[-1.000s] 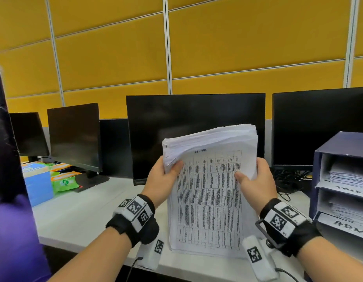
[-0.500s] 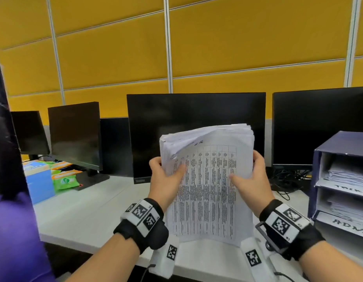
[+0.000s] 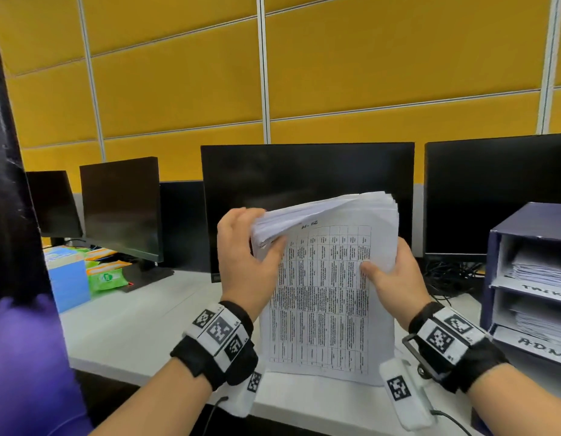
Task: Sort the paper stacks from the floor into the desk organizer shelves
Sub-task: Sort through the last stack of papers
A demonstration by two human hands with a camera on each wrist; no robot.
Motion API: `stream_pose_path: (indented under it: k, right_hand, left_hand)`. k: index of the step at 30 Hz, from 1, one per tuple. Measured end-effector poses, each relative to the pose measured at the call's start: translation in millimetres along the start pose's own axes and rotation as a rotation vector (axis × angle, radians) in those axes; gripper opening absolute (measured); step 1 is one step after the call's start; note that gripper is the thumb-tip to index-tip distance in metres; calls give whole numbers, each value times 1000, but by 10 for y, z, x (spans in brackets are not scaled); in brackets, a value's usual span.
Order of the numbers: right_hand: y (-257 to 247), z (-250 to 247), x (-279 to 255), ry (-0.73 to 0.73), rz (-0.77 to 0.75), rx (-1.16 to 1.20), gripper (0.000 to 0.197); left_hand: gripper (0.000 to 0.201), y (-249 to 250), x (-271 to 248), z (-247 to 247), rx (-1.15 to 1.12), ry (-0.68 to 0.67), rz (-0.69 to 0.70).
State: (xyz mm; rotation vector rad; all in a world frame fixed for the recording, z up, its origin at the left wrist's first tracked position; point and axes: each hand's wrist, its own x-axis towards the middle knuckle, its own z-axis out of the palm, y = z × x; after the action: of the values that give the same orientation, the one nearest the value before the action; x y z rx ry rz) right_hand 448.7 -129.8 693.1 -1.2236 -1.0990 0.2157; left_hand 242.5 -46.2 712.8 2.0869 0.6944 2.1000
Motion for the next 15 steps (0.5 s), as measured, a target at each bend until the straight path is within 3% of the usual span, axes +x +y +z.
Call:
stream_pose_path:
  k: [2, 10, 12, 15]
  right_hand:
    - [6, -3, 7, -2, 7, -3, 41]
    - [12, -13, 6, -11, 11, 27, 36]
    - [15, -17, 4, -12, 13, 29, 36]
    - [17, -22, 0, -17, 21, 43, 33]
  left_hand:
    - [25, -20, 44, -14, 158, 22, 155]
    - [7, -12, 83, -46, 328, 65, 461]
    - [10, 8, 78, -56, 268, 21, 428]
    - [12, 30, 80, -81, 145, -13, 208]
